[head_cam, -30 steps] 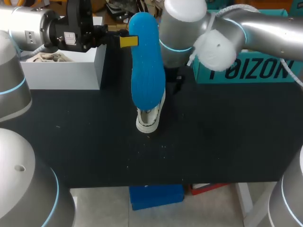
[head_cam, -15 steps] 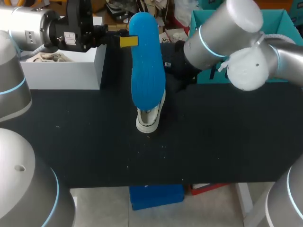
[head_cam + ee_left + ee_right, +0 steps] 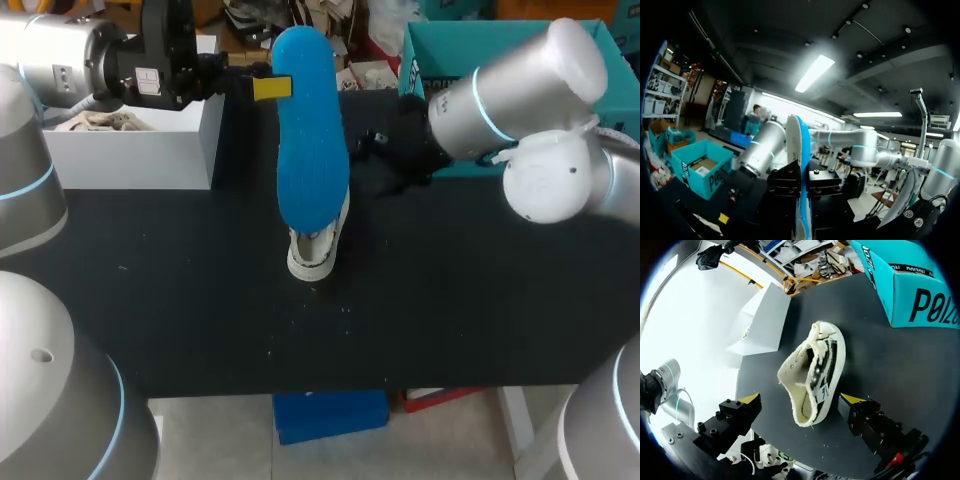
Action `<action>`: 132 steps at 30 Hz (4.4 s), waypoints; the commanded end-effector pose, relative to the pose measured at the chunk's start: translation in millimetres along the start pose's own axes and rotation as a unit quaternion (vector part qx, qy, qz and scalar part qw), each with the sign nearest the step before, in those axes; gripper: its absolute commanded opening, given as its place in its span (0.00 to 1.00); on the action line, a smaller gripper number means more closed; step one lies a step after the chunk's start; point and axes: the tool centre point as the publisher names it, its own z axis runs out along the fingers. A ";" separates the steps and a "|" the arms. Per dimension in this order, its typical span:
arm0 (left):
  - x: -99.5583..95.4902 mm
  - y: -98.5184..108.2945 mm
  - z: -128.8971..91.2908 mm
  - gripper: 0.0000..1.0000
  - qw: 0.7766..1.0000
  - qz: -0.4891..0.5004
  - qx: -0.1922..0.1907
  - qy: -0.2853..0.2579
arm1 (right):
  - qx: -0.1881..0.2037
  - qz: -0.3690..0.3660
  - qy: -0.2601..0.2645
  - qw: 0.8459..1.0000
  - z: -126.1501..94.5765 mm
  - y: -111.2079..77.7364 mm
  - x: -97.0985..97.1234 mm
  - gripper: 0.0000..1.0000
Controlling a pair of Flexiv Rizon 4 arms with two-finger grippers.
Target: Take the shoe out of the shoebox, open the shoe tongue, remove and reinsert the insole, then place the shoe into the shoebox
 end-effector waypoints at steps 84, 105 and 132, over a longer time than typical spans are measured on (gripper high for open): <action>115.3 132.4 29.9 0.00 0.701 0.700 -0.137 0.027 | -0.044 0.037 0.285 0.957 -24.6 5.6 13.2 1.00; 104.8 239.5 1.1 0.00 0.592 0.795 -0.133 0.017 | -0.044 0.037 0.285 0.957 -24.6 5.6 13.2 1.00; 68.9 273.0 15.2 0.00 0.507 0.847 -0.152 0.059 | -0.044 0.037 0.285 0.957 -24.6 5.6 13.2 1.00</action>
